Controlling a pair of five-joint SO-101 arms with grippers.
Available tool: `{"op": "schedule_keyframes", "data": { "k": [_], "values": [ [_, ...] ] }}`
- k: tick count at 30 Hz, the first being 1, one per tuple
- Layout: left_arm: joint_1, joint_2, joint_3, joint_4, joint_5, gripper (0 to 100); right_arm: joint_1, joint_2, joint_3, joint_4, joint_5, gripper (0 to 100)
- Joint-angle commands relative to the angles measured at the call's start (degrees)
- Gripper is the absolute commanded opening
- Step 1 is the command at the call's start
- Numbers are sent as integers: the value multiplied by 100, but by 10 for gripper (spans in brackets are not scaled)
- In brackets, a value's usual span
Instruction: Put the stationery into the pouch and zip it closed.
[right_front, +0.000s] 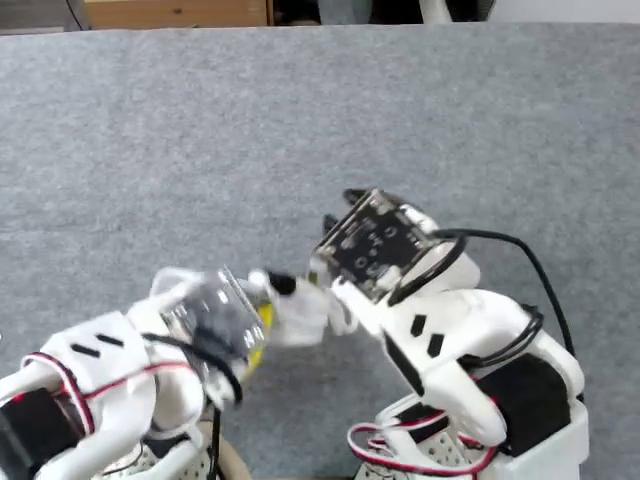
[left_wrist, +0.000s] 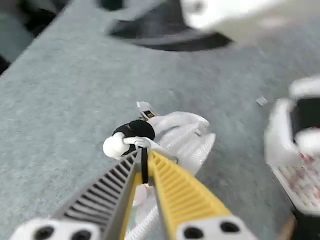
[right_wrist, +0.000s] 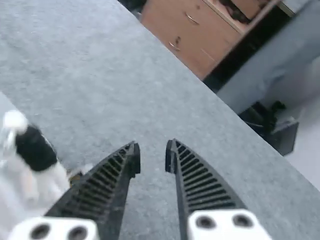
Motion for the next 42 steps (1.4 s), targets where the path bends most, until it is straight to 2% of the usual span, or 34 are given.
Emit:
{"op": "schedule_keyframes", "data": {
  "k": [1,5,9,16,19,24,27,32,39,42],
  "values": [
    [-681,712,66,-642,202,27,396,4,31,-141,-79,102],
    [-681,1741,48,-1266,290,27,721,4,75,-141,-396,102],
    [-541,2637,-198,-1547,211,27,1143,-31,189,-132,-466,103],
    [145,3982,-866,-1301,-1064,27,1451,-31,286,-132,-501,103],
    [-251,4273,-1385,-1626,-1011,27,1459,-40,224,-167,-501,103],
    [-989,4756,-2413,-1521,-1820,27,1486,-31,-13,-141,-677,103],
    [-1305,5099,-3055,-1451,-2022,27,1486,4,-4,-149,-703,103],
    [-1490,5530,-4189,-1371,-2022,27,1486,4,-4,-158,-703,103],
    [-1490,5978,-5780,-756,-1960,26,1477,4,-4,-149,-703,103],
    [-1481,6110,-6308,-185,-1846,26,1477,4,-4,-141,-703,103]
  ]
}}
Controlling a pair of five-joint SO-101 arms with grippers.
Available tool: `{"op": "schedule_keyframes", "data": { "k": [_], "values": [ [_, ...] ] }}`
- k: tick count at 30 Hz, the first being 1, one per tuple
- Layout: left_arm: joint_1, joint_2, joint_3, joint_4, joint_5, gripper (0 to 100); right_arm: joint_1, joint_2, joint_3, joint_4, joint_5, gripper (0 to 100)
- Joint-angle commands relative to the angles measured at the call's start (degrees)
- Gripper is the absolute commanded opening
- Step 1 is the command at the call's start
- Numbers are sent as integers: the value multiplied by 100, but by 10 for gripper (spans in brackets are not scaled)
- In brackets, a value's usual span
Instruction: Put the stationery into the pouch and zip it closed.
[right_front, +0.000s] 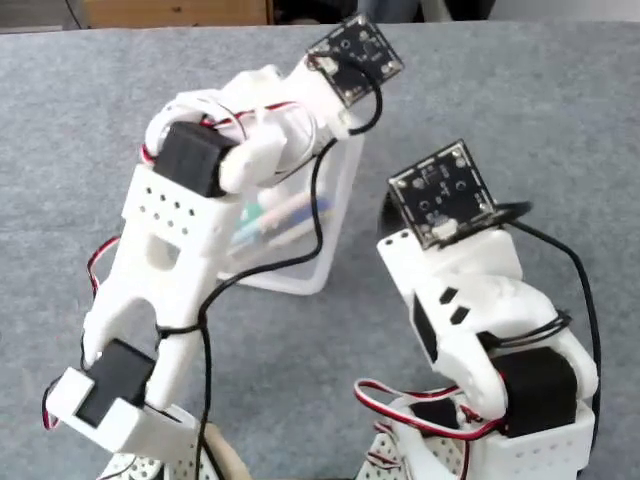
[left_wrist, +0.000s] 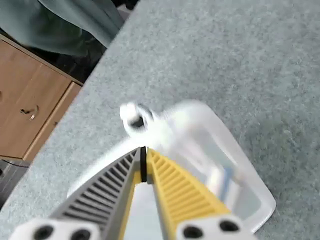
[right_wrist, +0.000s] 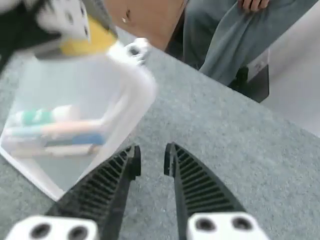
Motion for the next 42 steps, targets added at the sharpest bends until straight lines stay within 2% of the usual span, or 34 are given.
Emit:
{"op": "schedule_keyframes", "data": {
  "k": [1,4,10,15,20,23,28,32,36,42],
  "values": [
    [-31,35,-804,703,79,26,44,4,-189,-79,-62,103],
    [-4,18,-866,1582,70,27,44,4,-180,-79,-62,103],
    [-321,9,-48,1574,132,27,-132,4,-180,-79,-149,103],
    [-374,0,382,1574,835,28,-88,22,-57,-149,-202,103],
    [-989,-299,690,1574,1530,30,756,725,391,-800,-229,110],
    [-1437,-686,1077,1574,1732,41,1398,1719,242,-1116,-598,178],
    [-2018,-1371,2158,1495,1934,123,1635,3785,-927,-809,-1081,215],
    [-2246,-1908,3134,976,1943,123,1169,5332,-2308,18,-1371,217],
    [-2404,-2497,4022,484,1943,123,686,6721,-3811,712,-2092,258],
    [-2396,-3235,4936,149,1943,127,255,8655,-6229,1116,-2479,260]
  ]
}}
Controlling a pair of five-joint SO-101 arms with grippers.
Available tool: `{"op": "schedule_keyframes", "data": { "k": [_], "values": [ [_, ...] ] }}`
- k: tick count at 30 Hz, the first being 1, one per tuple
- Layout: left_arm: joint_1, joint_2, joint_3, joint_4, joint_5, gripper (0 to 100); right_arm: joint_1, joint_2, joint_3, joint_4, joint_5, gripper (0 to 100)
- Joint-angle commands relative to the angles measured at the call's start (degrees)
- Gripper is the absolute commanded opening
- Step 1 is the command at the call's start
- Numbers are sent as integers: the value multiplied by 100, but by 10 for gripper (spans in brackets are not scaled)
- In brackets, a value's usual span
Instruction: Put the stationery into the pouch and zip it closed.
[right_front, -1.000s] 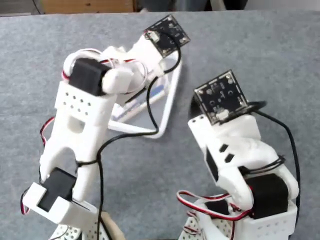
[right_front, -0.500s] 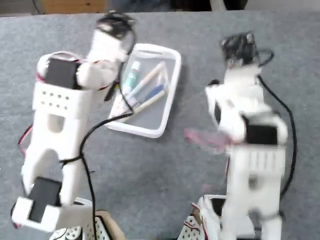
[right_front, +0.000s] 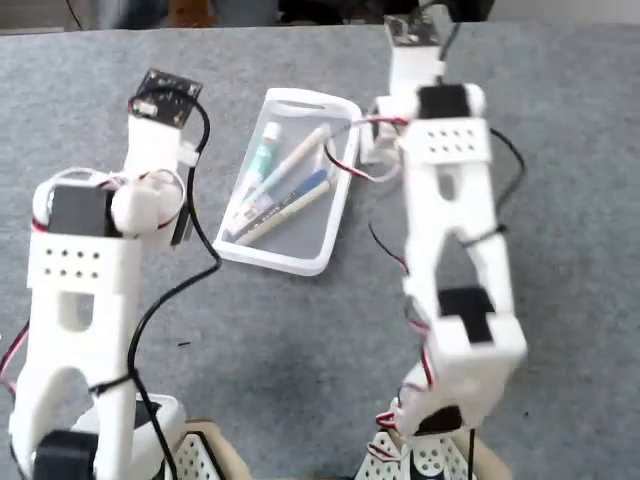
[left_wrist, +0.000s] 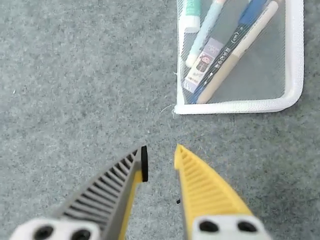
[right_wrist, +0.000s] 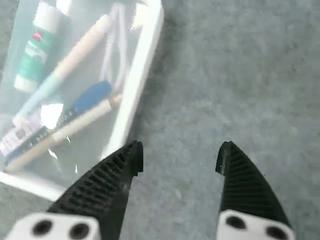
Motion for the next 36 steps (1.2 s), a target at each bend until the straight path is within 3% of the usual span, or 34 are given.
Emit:
{"op": "schedule_keyframes", "data": {
  "k": [1,7,14,19,27,36],
  "values": [
    [-40,-422,233,-202,53,127,-325,945,-1701,220,-149,260],
    [-48,-475,541,-176,53,124,-510,2563,-3749,686,-158,259],
    [-48,-475,576,-167,53,124,-202,3996,-5068,888,-273,257],
    [-48,-475,620,-167,53,123,-193,4409,-5314,1055,-255,251],
    [-48,-475,813,-202,53,123,-563,4479,-5341,1029,738,71],
    [-48,-501,813,-202,53,123,-571,4505,-5323,1020,1073,70]
  ]
}}
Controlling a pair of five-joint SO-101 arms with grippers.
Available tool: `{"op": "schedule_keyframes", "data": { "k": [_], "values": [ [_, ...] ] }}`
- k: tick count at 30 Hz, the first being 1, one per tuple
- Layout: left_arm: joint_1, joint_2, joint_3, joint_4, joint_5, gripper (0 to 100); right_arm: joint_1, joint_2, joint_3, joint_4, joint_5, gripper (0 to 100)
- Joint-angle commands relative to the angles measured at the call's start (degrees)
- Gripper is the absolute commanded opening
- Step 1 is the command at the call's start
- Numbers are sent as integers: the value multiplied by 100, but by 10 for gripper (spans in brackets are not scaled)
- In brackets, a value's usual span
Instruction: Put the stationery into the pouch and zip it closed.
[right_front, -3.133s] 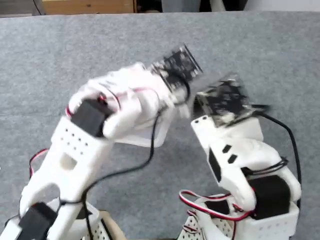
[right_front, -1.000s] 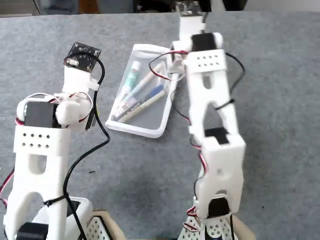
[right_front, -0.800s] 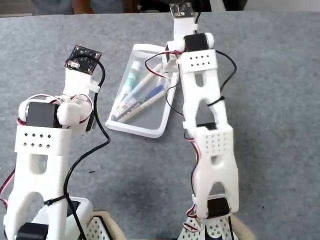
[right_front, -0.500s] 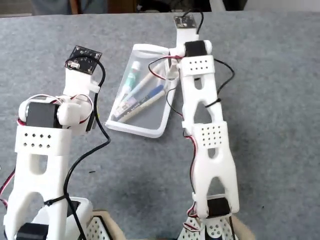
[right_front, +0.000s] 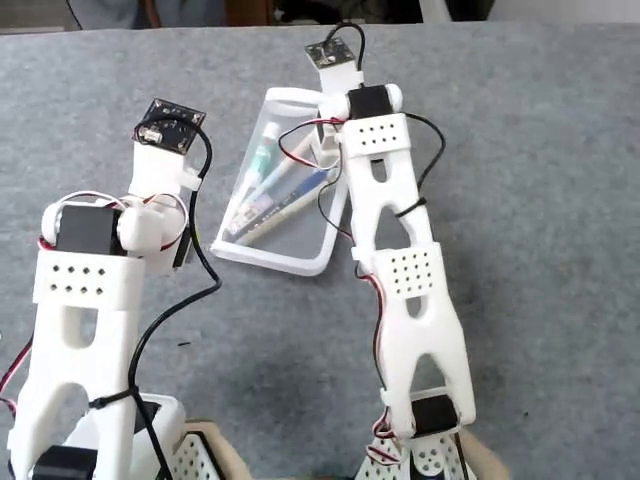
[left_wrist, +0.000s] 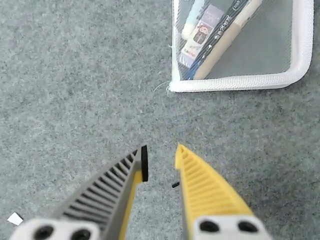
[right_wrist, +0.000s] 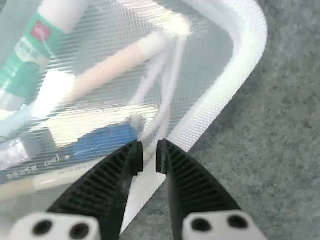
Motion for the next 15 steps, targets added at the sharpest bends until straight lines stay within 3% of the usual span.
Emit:
{"op": "schedule_keyframes", "data": {
  "k": [1,7,15],
  "values": [
    [-48,-167,-40,-114,53,123,70,-84,-233,0,35,71],
    [-48,-167,-40,-105,53,123,387,-75,-207,167,-615,214],
    [-48,-176,-40,-114,53,123,88,154,-110,185,-642,201]
  ]
}}
